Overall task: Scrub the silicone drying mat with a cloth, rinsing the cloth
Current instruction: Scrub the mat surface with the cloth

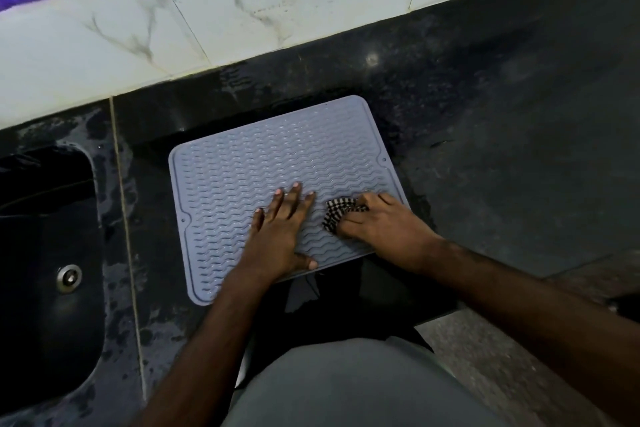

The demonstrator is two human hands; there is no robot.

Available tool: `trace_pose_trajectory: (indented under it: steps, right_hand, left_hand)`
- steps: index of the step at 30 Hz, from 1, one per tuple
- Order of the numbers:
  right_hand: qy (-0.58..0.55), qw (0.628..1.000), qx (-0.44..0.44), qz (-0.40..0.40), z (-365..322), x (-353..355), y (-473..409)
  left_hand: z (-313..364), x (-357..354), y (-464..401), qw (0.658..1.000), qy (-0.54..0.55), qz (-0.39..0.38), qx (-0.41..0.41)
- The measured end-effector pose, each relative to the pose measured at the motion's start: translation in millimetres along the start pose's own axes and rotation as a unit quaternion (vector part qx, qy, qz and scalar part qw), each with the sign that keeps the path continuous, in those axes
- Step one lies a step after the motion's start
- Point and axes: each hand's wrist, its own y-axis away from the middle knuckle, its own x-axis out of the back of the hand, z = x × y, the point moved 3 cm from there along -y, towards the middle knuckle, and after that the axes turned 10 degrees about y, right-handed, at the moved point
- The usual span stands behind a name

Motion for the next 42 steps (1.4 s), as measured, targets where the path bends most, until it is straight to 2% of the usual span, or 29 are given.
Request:
trace_pose_trajectory:
  steps: [4,11,19,27,31,34,36,38,42]
  right_hand:
    - [0.028,0.999,-0.014,-0.016,21,-3,17]
    - [0.038,0.997,-0.055,-0.047,41,0,35]
    - [0.019,0.985,-0.162,-0.057,47,7,56]
    - [0.009,0.933,-0.344,-0.102,4,8,63]
    - [0.004,0.898,-0.413,-0.153,-15,15,55]
    - [0.053,0.899,-0.411,-0.145,-31,29,47]
    - [0.055,0.917,-0.383,-0.095,-47,37,33]
    - [0.023,0.941,-0.335,-0.041,-68,42,12]
    - [-0.065,0.973,-0.220,-0.003,-117,47,-47]
  left_hand:
    - [9,3,-1,0.999,0.014,-0.019,0.033]
    - [11,6,1,0.999,0.017,-0.019,0.041]
    - [9,5,1,0.999,0.009,-0.014,0.044]
    - [-2,0,5,0.999,0.027,0.023,0.006]
    - [-15,-5,21,0.996,0.024,0.078,-0.031]
    - [-25,-9,40,0.990,0.014,0.115,-0.076]
    - [-37,-5,53,0.985,0.042,0.142,-0.087]
    - [-52,5,63,0.980,0.073,0.168,-0.078]
    - [-97,28,88,0.968,0.101,0.224,-0.049]
